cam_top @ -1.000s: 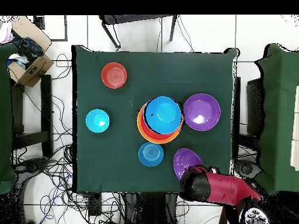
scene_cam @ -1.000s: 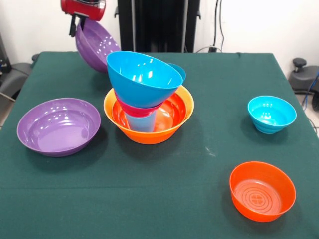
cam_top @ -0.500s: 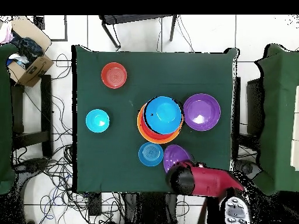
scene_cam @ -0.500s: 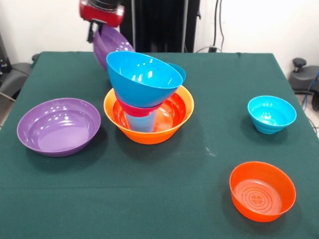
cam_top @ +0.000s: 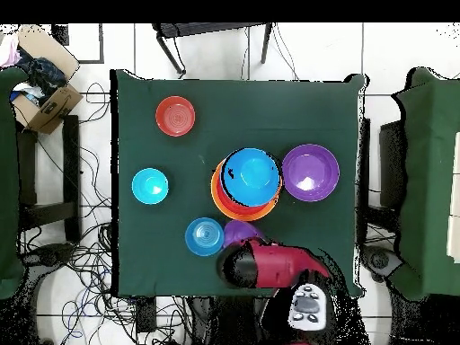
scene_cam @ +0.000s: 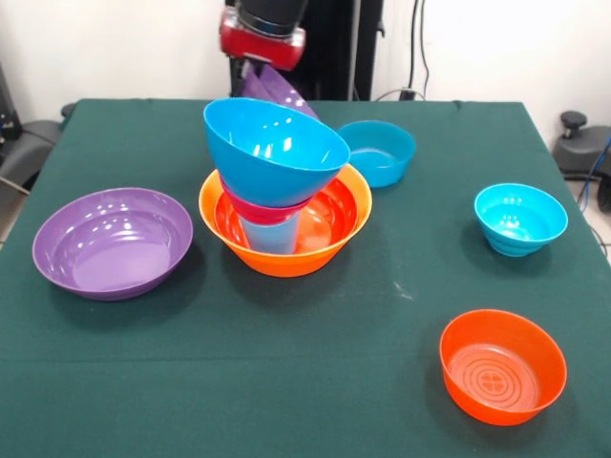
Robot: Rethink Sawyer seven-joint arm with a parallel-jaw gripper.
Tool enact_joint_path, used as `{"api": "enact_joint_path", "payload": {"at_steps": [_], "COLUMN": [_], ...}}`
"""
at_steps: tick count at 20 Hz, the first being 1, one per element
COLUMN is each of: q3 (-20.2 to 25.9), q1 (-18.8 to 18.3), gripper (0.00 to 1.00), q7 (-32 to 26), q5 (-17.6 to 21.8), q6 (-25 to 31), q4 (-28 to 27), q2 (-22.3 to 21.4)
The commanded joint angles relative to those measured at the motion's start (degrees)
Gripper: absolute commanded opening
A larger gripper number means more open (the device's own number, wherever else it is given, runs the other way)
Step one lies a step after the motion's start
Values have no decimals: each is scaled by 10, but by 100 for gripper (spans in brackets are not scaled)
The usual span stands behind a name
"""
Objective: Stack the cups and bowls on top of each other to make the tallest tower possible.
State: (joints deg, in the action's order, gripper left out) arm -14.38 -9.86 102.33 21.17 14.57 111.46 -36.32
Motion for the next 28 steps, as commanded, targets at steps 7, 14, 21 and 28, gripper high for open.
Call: {"api": "enact_joint_path", "payload": {"at_steps": [7, 14, 21, 28], "q3": [25, 34, 50, 80], "q1": [58, 58, 60, 63], "gripper": [0, 0, 0, 0], "q7": [134, 133, 132, 122], "q5": [-60, -62, -72, -81], "q6": [21, 24, 37, 30], "q4": [11, 22, 42, 58], "q2": [30, 25, 8, 8]}}
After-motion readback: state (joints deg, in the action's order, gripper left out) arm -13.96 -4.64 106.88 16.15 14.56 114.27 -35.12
